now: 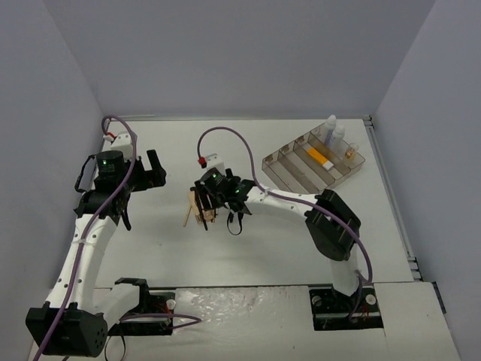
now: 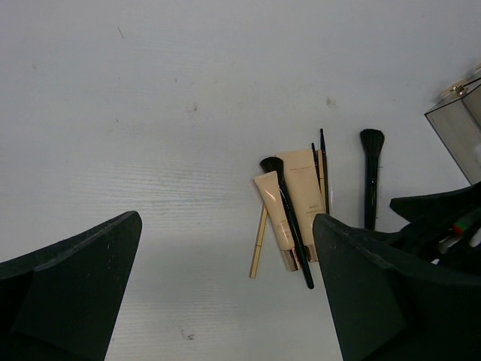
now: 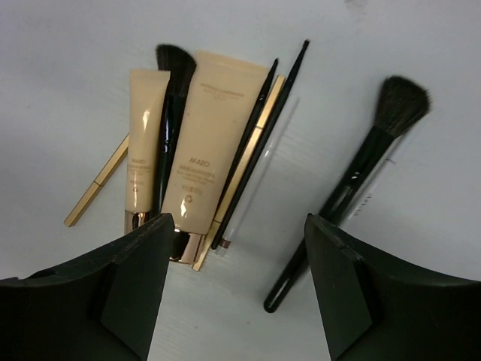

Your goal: Organize the makeup

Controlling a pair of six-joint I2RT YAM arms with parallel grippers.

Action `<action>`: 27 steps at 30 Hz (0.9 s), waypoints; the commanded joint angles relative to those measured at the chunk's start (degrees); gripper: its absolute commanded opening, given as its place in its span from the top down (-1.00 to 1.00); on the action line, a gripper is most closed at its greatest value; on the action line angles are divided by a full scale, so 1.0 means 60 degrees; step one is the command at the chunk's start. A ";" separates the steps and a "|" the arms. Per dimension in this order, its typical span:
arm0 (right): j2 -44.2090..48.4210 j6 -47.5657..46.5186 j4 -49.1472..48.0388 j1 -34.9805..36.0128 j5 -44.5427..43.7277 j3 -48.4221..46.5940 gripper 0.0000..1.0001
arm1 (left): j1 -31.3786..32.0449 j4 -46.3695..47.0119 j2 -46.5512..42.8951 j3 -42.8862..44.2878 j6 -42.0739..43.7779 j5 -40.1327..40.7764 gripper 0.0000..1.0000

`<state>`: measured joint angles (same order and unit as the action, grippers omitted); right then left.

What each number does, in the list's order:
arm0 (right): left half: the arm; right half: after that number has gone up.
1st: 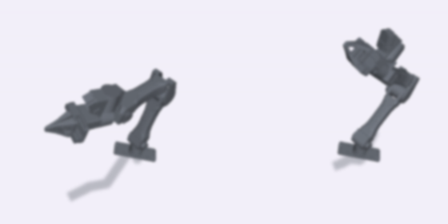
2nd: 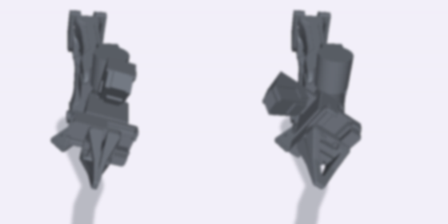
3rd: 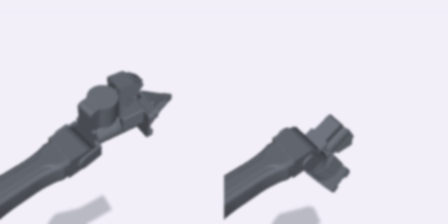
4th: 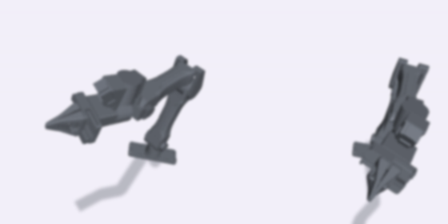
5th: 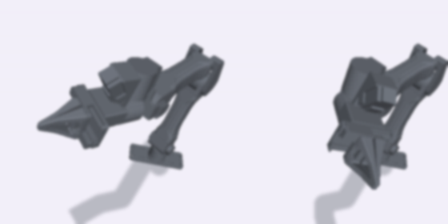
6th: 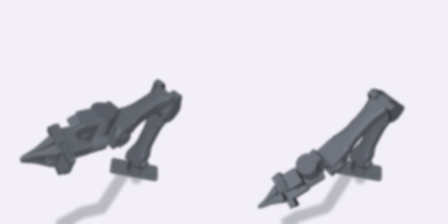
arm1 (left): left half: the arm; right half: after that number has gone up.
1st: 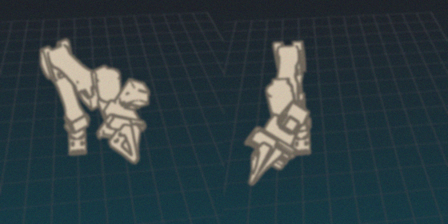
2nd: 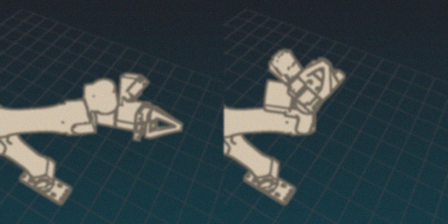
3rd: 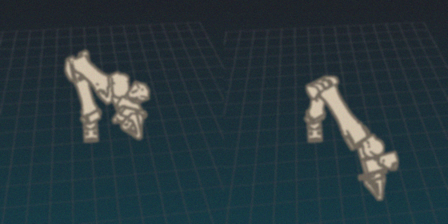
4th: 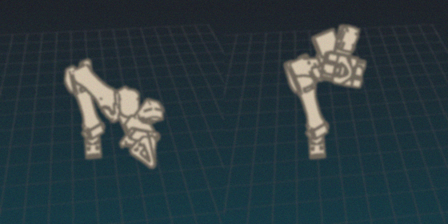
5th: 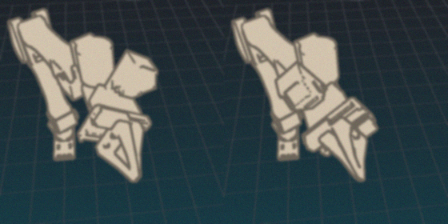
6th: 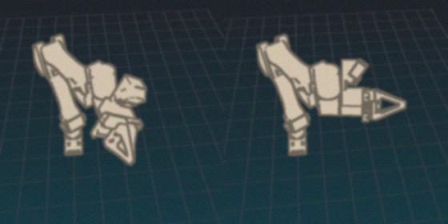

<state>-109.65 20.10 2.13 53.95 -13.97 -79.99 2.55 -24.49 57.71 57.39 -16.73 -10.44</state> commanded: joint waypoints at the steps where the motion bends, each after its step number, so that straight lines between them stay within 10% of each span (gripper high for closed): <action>1: -0.0583 0.0911 -0.0554 0.0381 -0.0856 -0.0827 -0.31 | -0.0073 0.0522 0.0080 0.0250 -0.0040 0.0090 -0.94; 27: -0.2069 0.1392 -0.0561 0.0750 -0.0922 -0.1221 0.07 | -0.0060 0.0476 0.0167 0.0267 -0.0124 0.0099 -0.94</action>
<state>-122.94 27.64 0.11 57.98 -17.15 -86.06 2.55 -24.53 58.66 57.39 -16.78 -10.17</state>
